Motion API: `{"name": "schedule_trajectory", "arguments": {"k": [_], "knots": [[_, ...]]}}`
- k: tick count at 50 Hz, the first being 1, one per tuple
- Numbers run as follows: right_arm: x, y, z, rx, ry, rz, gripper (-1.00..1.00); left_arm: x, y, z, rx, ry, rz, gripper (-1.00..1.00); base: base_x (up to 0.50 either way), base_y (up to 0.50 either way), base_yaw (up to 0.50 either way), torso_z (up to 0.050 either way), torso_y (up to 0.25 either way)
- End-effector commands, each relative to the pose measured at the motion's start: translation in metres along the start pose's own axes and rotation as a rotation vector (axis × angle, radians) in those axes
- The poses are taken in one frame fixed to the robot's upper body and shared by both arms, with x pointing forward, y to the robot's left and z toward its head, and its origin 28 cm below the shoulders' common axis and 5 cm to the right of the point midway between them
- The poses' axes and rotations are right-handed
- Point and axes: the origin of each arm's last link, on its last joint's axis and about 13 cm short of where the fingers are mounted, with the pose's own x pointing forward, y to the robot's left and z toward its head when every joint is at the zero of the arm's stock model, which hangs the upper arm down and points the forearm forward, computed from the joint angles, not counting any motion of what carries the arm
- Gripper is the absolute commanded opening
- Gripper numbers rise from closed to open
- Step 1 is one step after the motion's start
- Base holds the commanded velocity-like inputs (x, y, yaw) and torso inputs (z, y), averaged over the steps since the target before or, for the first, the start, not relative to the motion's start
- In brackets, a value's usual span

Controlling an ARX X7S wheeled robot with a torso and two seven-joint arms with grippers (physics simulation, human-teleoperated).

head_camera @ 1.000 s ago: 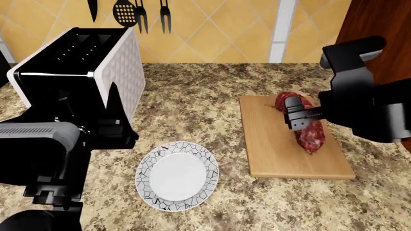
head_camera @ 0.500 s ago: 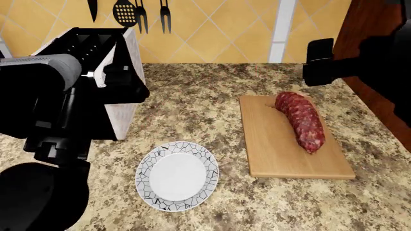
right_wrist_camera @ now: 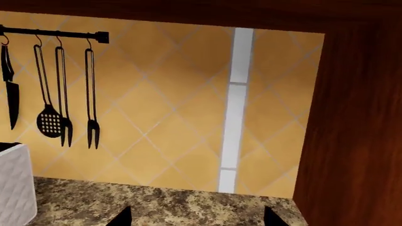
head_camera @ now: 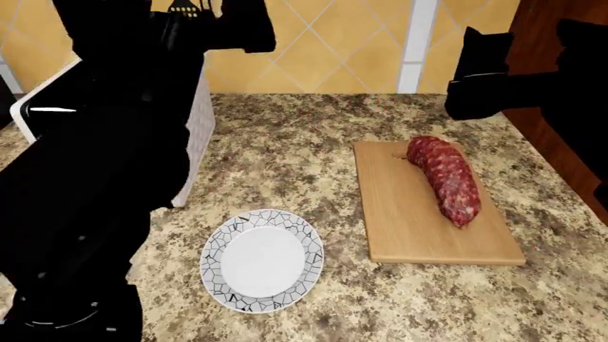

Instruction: Pick the salami from the plate and place it on the cutting board. Then pick the condiment bottle from the cabinet and place it next to the cutting board.

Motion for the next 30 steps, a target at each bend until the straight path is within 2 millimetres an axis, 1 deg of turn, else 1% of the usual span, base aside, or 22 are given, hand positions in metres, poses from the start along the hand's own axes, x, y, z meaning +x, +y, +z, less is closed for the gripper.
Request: {"name": "schedule_trajectory", "arguments": {"k": [1, 5, 9, 18, 23, 30], "knots": [[-0.001, 0.006, -0.003, 0.028, -0.033, 0.039, 1.0, 0.048, -0.019, -0.001, 0.074, 0.011, -0.031, 1.0, 0.0, 0.0, 0.0, 0.0, 0.0], [0.001, 0.007, -0.005, 0.041, -0.042, 0.048, 1.0, 0.063, -0.02, -0.005, 0.089, 0.046, -0.029, 1.0, 0.0, 0.0, 0.0, 0.0, 0.0], [0.002, 0.007, -0.006, 0.055, -0.049, 0.052, 1.0, 0.074, -0.019, -0.012, 0.094, 0.081, -0.019, 1.0, 0.0, 0.0, 0.0, 0.0, 0.0], [0.005, 0.008, -0.011, 0.078, -0.057, 0.062, 1.0, 0.088, -0.016, -0.023, 0.093, 0.135, 0.005, 1.0, 0.0, 0.0, 0.0, 0.0, 0.0], [0.004, 0.009, -0.012, 0.098, -0.076, 0.077, 1.0, 0.095, -0.015, -0.037, 0.093, 0.187, 0.005, 1.0, 0.0, 0.0, 0.0, 0.0, 0.0], [-0.002, 0.014, -0.006, 0.094, -0.124, 0.099, 1.0, 0.1, -0.012, -0.054, 0.099, 0.256, 0.031, 1.0, 0.0, 0.0, 0.0, 0.0, 0.0]]}}
